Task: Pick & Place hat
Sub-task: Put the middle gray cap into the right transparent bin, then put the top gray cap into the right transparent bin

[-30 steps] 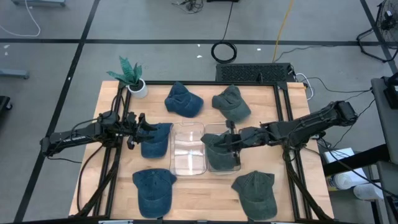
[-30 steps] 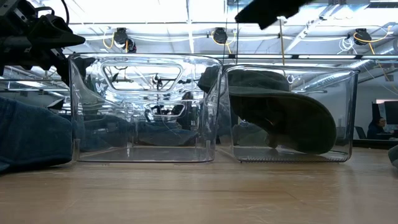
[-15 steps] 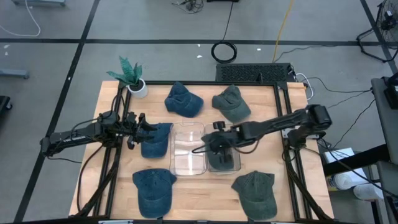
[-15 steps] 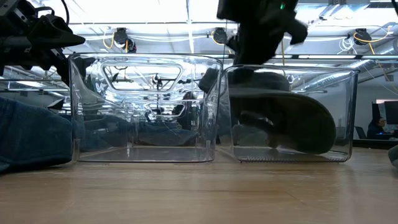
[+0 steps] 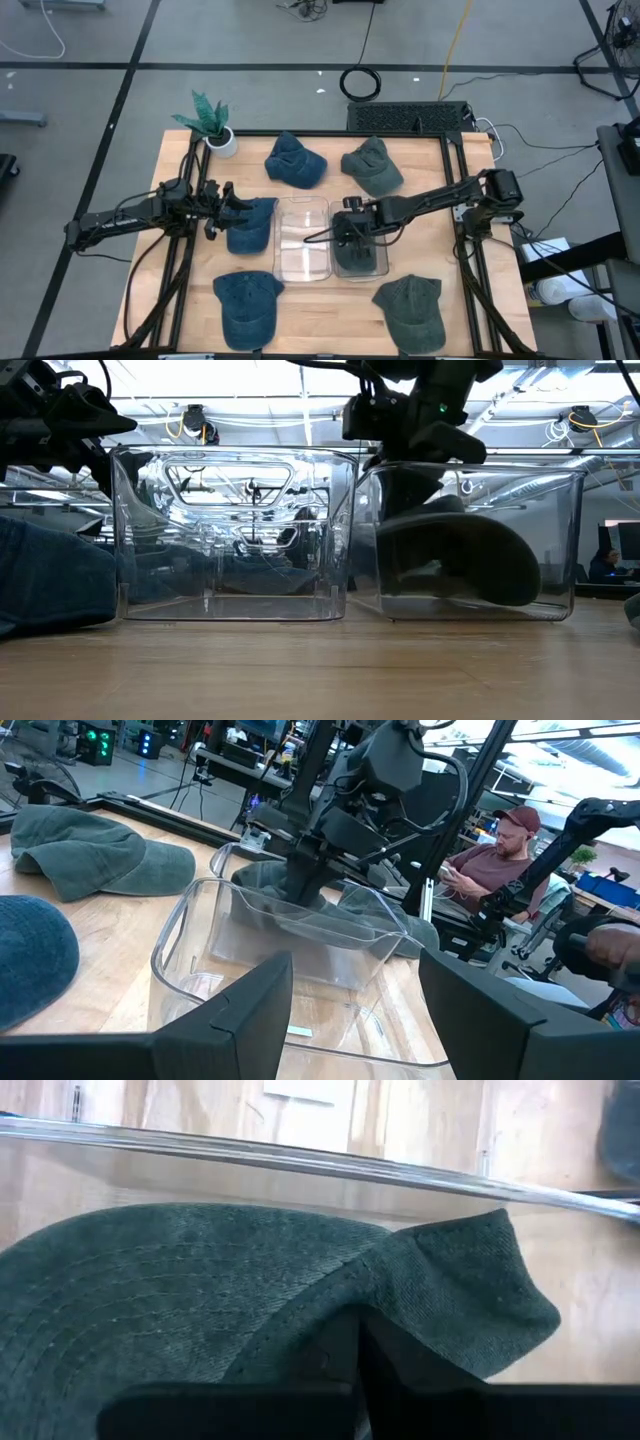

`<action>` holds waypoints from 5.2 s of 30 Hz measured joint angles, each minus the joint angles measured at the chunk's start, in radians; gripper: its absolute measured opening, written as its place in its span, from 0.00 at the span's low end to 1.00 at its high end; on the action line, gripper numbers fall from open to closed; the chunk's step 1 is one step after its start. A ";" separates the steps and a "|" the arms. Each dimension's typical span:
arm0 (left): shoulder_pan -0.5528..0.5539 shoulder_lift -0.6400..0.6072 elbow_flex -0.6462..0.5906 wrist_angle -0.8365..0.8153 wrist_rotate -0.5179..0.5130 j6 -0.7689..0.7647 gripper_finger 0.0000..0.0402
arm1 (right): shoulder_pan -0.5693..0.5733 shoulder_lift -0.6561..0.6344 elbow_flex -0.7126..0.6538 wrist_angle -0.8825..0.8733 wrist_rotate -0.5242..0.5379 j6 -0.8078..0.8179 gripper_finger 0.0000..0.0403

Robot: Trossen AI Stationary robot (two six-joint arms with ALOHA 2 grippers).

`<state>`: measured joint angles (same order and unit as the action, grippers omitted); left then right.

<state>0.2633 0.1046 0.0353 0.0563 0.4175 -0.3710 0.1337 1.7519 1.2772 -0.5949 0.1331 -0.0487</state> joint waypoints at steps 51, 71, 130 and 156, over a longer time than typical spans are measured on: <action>0.000 0.000 0.000 0.000 0.000 0.000 0.57 | 0.049 -0.126 -0.225 0.082 -0.186 0.093 0.00; 0.000 0.000 0.000 0.000 0.000 0.000 0.57 | 0.160 -0.176 -0.024 -0.287 -0.029 0.150 0.00; 0.000 0.000 0.000 0.000 0.000 0.000 0.57 | 0.110 -0.559 -0.178 -0.104 0.318 0.131 0.00; 0.000 0.000 0.000 0.000 0.000 0.000 0.57 | -0.314 -0.576 -0.597 0.008 0.378 -0.134 0.56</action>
<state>0.2634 0.1047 0.0349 0.0563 0.4175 -0.3710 -0.1808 1.1759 0.6800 -0.5866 0.5111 -0.1825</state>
